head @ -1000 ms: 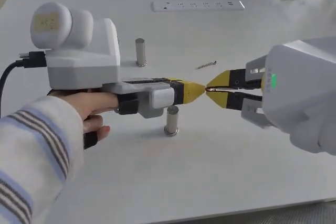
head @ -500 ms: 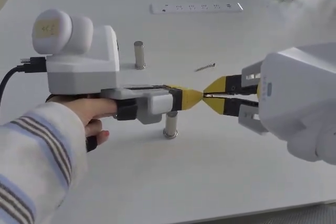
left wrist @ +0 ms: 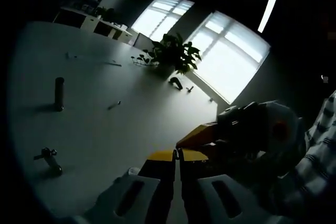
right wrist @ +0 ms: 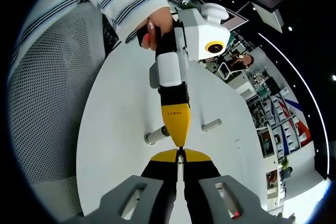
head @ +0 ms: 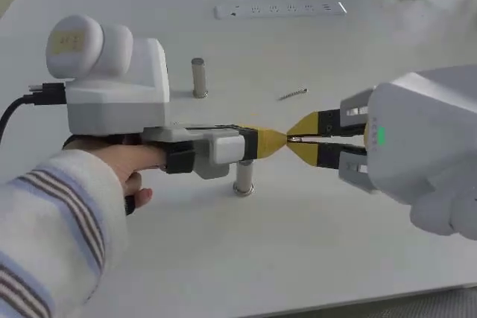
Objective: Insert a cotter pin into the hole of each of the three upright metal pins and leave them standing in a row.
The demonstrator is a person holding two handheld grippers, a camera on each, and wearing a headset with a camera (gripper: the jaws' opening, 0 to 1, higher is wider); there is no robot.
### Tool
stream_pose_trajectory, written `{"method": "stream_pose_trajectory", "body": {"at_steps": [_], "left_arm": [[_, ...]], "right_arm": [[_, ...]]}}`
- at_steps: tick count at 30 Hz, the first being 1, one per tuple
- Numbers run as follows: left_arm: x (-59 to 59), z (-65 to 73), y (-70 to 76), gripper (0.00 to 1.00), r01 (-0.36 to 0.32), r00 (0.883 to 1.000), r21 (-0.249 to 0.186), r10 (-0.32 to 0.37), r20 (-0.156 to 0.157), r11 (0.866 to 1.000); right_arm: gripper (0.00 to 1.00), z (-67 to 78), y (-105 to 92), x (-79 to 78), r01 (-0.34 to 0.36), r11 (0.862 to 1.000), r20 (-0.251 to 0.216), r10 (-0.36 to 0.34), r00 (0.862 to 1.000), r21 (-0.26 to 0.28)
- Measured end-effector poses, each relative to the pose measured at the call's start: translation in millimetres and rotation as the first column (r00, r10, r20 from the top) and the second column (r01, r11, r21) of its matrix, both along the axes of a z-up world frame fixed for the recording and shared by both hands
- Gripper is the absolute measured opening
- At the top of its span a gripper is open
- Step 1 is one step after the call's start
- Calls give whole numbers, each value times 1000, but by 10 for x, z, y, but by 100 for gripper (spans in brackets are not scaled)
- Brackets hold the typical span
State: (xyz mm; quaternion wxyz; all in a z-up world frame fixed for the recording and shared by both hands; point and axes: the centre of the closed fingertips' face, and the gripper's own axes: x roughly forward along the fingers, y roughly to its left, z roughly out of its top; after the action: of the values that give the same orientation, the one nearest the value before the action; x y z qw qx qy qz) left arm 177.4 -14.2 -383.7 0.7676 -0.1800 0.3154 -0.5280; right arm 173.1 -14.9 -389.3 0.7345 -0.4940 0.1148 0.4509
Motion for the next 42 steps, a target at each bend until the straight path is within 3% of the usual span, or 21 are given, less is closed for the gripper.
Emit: {"method": "stream_pose_trajectory", "body": {"at_steps": [1, 5, 8, 10, 12, 15, 19, 20, 23, 24, 26, 28, 31, 33, 35, 38, 39, 42], "left_arm": [[-5, 6, -2, 0, 2, 1000, 4, -2, 13, 1000], [-10, -3, 1, 0, 1, 1000, 7, -1, 7, 1000], [-18, -47, 20, 0, 3, 1000, 29, -3, 4, 1000], [-34, -72, 33, 0, 7, 1000, 35, -7, -4, 999], [-49, -94, 52, 0, 13, 1000, 51, -14, 5, 999], [-66, -108, 71, 0, 15, 1000, 61, -15, 3, 998], [-55, -112, 109, 0, 1, 1000, 70, -2, 21, 998], [-59, -114, 115, 0, 9, 999, 74, -12, 36, 997], [-92, -122, 130, 0, 33, 996, 97, -40, 74, 995], [-110, -122, 135, 0, 48, 994, 105, -58, 95, 993], [-140, -113, 147, 0, 71, 986, 119, -88, 139, 990], [-164, -99, 153, 0, 89, 977, 127, -111, 180, 988], [-183, -106, 168, 0, 123, 954, 162, -162, 254, 979], [-204, -107, 173, 0, 144, 933, 189, -197, 301, 971], [-230, -71, 149, 0, 161, 910, 199, -223, 349, 967], [-241, -39, 141, 0, 164, 916, 184, -219, 335, 969], [-250, -23, 134, 0, 170, 912, 183, -225, 343, 968], [-274, 16, 113, 0, 189, 898, 185, -246, 365, 964]], "right_arm": [[0, 0, -3, 2, 2, 1000, 0, -2, 1000, 2], [0, -4, -5, -4, 16, 999, -28, -15, 999, 35], [0, -40, -30, -7, 19, 1000, -43, -18, 999, 19], [7, -58, -68, 21, 38, 999, -54, -36, 998, 33], [12, -67, -91, 20, 66, 995, -89, -60, 994, 71], [9, -88, -121, 8, 97, 989, -141, -81, 987, 108], [9, -204, -165, -24, 135, 979, -245, -95, 965, 151], [10, -220, -149, -55, 148, 971, -291, -90, 953, 185], [14, -195, -113, -93, 189, 946, -368, -83, 926, 262], [14, -184, -93, -119, 205, 934, -406, -72, 911, 294], [14, -171, -76, -147, 218, 921, -444, -57, 894, 322], [13, -187, -57, -200, 226, 907, -505, -18, 863, 355], [16, -175, -35, -189, 266, 878, -544, -7, 839, 398], [18, -184, -34, -177, 272, 876, -547, -11, 837, 399], [14, -184, -8, -207, 276, 872, -563, -1, 827, 405], [12, -174, 35, -205, 280, 858, -578, 23, 816, 430], [12, -172, 50, -216, 285, 852, -588, 32, 808, 438], [11, -155, 80, -230, 290, 843, -594, 43, 803, 453]]}}
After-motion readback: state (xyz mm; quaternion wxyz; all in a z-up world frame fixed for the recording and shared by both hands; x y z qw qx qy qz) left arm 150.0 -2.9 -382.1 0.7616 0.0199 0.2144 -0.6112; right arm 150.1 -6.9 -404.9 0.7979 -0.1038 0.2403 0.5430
